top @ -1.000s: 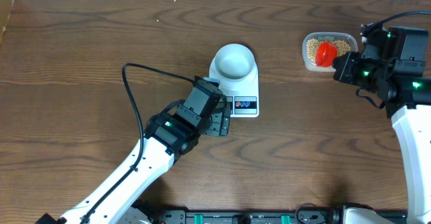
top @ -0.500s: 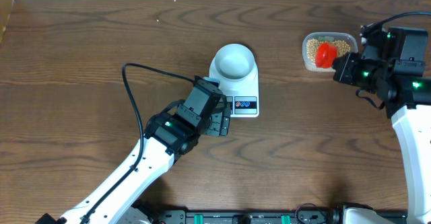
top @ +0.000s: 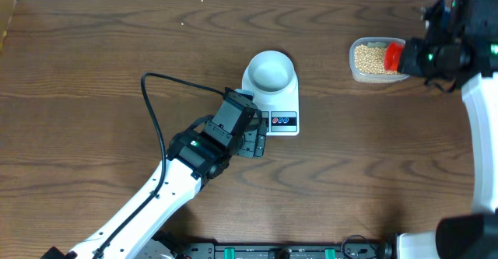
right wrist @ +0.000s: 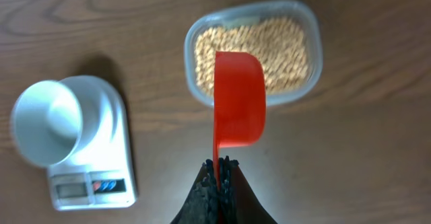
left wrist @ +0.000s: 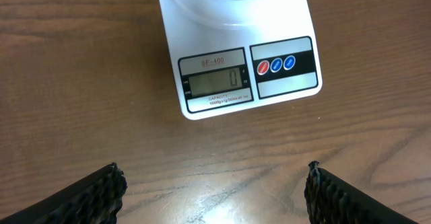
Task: Scoop item into bowl and weigh 50g on scale
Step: 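Lower the red scoop with the right gripper into the soybean tub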
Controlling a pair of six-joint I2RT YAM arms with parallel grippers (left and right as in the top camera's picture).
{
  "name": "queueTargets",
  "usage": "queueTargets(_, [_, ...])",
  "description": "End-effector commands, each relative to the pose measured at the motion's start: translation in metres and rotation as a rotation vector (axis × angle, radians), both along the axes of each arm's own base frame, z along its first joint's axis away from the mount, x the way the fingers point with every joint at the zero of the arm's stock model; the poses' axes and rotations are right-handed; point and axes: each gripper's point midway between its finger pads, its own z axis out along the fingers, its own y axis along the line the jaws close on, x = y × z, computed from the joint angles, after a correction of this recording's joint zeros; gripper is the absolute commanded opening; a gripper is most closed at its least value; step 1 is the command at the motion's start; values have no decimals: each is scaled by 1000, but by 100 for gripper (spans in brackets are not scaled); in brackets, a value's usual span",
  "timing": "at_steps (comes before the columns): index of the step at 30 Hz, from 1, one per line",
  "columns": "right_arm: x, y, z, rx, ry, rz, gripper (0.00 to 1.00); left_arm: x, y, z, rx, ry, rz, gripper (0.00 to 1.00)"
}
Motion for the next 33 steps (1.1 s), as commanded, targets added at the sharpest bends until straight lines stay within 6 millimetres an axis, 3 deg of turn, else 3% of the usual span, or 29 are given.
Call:
queueTargets(1, [18,-12,-1,-93,-16,41,1,2,2,0,8,-8,3,88])
queueTargets(5, [35,-23,-12,-156,-23,43,1,2,2,0,9,-7,3,88])
queueTargets(14, [59,-24,-53,-200,17,128,1,2,2,0,9,-8,2,88])
queueTargets(23, [63,-26,-90,-183,99,125,1,2,2,0,8,-8,3,88])
queueTargets(33, [58,-35,-108,-81,150,84,1,2,2,0,9,-7,3,88])
